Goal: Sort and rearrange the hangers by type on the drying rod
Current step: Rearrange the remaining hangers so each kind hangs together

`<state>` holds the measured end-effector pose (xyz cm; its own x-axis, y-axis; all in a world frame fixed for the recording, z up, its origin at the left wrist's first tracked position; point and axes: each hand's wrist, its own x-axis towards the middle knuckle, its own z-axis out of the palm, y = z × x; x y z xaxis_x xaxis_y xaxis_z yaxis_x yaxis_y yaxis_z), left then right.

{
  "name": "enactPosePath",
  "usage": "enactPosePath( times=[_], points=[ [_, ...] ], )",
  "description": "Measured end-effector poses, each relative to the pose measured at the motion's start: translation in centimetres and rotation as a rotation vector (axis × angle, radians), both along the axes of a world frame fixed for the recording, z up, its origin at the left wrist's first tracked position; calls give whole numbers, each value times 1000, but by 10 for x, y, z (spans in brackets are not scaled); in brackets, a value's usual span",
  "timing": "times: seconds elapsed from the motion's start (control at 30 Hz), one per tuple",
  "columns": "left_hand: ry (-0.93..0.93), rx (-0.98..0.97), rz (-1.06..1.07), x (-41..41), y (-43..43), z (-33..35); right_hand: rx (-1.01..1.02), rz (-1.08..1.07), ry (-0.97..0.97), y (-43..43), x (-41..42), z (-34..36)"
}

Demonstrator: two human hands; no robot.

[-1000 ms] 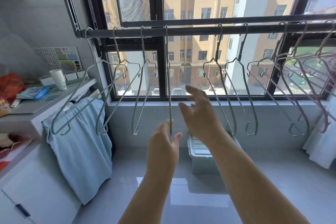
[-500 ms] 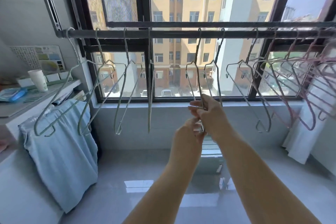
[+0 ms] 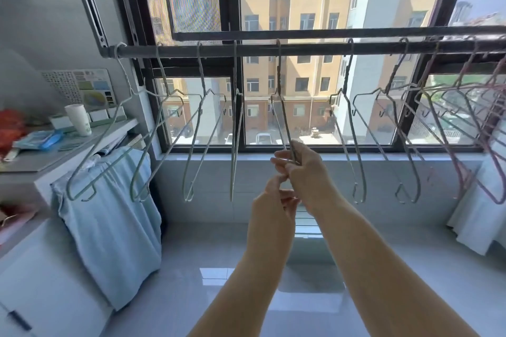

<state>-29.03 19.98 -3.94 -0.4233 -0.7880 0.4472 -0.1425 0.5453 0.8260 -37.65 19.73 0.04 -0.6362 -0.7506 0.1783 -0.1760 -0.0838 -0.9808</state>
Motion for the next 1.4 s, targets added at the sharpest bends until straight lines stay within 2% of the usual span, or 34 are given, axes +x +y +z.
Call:
enactPosePath(
  times=[0.13, 0.2, 0.27, 0.37, 0.43, 0.53, 0.63, 0.7, 0.77, 1.0, 1.4],
  points=[
    [7, 22, 16, 1, 3, -1, 46, 29, 43, 6, 2, 2],
    [17, 14, 33, 2, 7, 0, 147, 27, 159, 14, 0, 5],
    [14, -86, 71, 3, 14, 4, 195, -26, 320, 28, -4, 9],
    [53, -257, 157, -3, 22, 13, 79, -215, 562, 65, -16, 23],
    [104, -299, 142, -13, 31, 19, 33, -315, 607, 86, -30, 32],
    [99, -276, 16, -32, 47, 26, 130, -284, 493, 102, -53, 34],
    [-61, -152, -86, -54, 57, 22, 242, -171, 314, 103, -64, 26],
    [-165, -54, -126, -66, 58, 17, 220, -91, 203, 100, -66, 19],
    [-182, -12, -134, -72, 59, 12, 175, -69, 136, 97, -68, 13],
    [-73, -21, -79, -66, 53, 8, 37, -32, 45, 91, -66, 7],
    [-38, 14, -11, -56, 51, 7, 11, 55, 3, 75, -61, 2]
  ],
)
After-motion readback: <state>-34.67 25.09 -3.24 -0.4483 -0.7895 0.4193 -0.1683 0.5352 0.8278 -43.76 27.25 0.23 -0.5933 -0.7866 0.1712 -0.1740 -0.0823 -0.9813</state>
